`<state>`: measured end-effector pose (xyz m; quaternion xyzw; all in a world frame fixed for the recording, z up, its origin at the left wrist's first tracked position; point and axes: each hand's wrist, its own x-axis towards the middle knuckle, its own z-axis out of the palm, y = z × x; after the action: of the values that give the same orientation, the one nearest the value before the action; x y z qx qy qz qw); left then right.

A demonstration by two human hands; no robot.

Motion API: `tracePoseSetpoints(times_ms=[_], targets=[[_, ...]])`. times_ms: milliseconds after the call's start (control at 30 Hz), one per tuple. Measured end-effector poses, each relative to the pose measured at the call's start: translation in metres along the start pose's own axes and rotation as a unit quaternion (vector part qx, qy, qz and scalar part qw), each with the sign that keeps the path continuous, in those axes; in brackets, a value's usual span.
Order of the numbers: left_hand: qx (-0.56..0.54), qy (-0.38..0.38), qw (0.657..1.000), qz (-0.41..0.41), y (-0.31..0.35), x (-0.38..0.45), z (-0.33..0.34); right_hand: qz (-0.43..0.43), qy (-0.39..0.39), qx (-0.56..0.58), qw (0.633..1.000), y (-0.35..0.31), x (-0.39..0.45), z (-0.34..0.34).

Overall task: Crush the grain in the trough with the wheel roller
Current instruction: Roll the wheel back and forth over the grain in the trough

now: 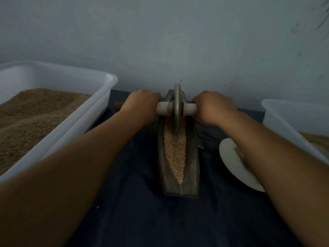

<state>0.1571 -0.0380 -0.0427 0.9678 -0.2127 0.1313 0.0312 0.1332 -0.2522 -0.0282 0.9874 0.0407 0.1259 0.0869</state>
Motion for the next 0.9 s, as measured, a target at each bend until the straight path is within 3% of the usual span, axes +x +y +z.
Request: tracePoseSetpoints(times_ms=[200, 533, 767, 900], targets=[[0.032, -0.005, 0.999, -0.005, 0.004, 0.001, -0.003, 0.029, -0.025, 0.004, 0.999, 0.001, -0.001, 0.003], [0.124, -0.01, 0.992, 0.015, 0.024, -0.069, -0.019, -0.013, 0.105, 0.0, 0.994, -0.016, -0.083, 0.0], [0.06, 0.02, 0.998, 0.021, 0.028, -0.111, -0.031, -0.04, 0.209, -0.001, 0.977, -0.027, -0.126, -0.019], [0.049, 0.035, 0.998, 0.028, 0.027, -0.123, -0.031, -0.045, 0.229, 0.003, 0.972, -0.029, -0.131, -0.02]])
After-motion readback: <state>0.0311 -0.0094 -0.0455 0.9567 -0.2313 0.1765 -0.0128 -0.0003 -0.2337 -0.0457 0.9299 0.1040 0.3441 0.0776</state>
